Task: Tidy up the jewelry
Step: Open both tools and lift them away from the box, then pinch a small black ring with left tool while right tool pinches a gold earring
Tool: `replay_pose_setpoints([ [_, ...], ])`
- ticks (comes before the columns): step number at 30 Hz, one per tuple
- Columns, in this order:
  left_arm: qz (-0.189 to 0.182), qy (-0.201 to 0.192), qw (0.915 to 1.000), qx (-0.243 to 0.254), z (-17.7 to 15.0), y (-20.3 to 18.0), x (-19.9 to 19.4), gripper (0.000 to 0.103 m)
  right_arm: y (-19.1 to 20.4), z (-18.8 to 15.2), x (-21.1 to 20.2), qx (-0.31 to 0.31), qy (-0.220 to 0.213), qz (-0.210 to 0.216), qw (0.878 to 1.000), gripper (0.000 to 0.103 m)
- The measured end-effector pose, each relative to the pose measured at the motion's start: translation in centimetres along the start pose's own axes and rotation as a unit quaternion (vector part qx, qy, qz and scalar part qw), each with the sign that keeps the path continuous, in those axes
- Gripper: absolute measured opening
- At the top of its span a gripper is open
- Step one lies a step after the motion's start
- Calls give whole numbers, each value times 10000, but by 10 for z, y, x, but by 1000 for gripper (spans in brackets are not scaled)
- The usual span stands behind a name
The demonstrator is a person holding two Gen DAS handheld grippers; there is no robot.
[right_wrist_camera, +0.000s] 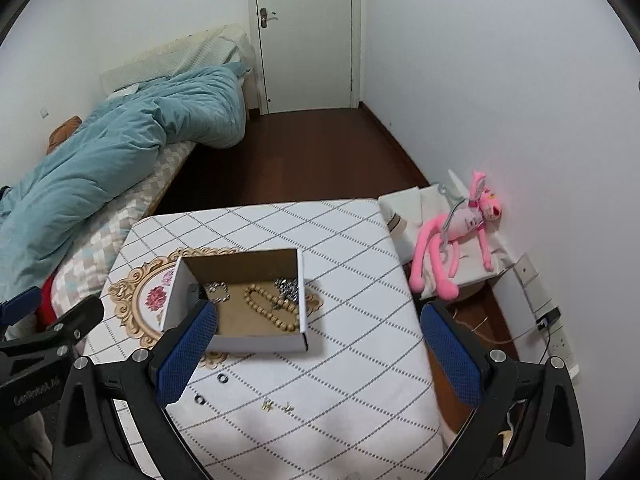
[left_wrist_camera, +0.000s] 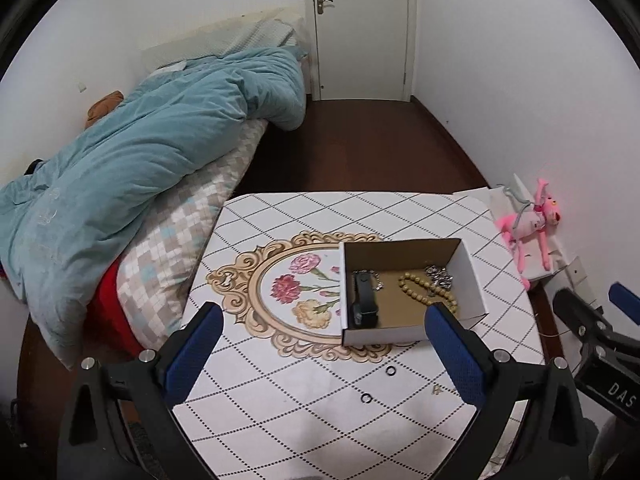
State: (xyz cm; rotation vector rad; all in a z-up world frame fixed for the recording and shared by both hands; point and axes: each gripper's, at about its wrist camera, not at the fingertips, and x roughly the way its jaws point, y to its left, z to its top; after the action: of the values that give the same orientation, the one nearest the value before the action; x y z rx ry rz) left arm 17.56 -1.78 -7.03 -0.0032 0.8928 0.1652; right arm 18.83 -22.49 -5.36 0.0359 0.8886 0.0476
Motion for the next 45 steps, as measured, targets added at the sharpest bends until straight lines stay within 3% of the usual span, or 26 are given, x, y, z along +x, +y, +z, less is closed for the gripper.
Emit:
replay_pose_setpoints([
  [6, 70, 572, 9983, -6, -33, 7, 39, 103, -9, -39, 47, 167, 806, 154, 9965, 103],
  [10, 218, 1075, 9940, 60, -69, 13, 74, 103, -10, -76, 88, 227, 1320, 321, 9905, 79],
  [13, 219, 1394, 9900, 58, -93, 17, 92, 102, -11, -100, 115, 354, 1645, 580, 9840, 69],
  [17, 113, 1636, 9864, 62, -112, 18, 107, 102, -5, -123, 132, 322, 1698, 732, 9822, 57],
  [25, -26, 1629, 9861, 315, -120, 3, 116, 102, 13, -133, 138, -1, 1484, 621, 9870, 9],
  [28, -129, 1639, 9856, 398, -120, -6, 117, 95, 12, -132, 137, 53, 1469, 649, 9870, 9],
  [34, -340, 1645, 9844, 530, -121, -24, 124, 92, -4, -125, 125, 294, 1380, 670, 9877, 9],
  [40, -416, 1528, 9847, 721, -119, -42, 124, 60, -9, -120, 118, 351, 1335, 619, 9885, 9],
  [41, -461, 1508, 9848, 728, -118, -43, 123, 41, -9, -120, 118, 348, 1337, 609, 9885, 9],
  [42, -485, 1497, 9846, 759, -117, -45, 122, 28, -10, -120, 118, 353, 1343, 596, 9885, 9],
  [45, -553, 1509, 9832, 861, -114, -49, 125, 11, -10, -121, 119, 367, 1379, 579, 9881, 9],
])
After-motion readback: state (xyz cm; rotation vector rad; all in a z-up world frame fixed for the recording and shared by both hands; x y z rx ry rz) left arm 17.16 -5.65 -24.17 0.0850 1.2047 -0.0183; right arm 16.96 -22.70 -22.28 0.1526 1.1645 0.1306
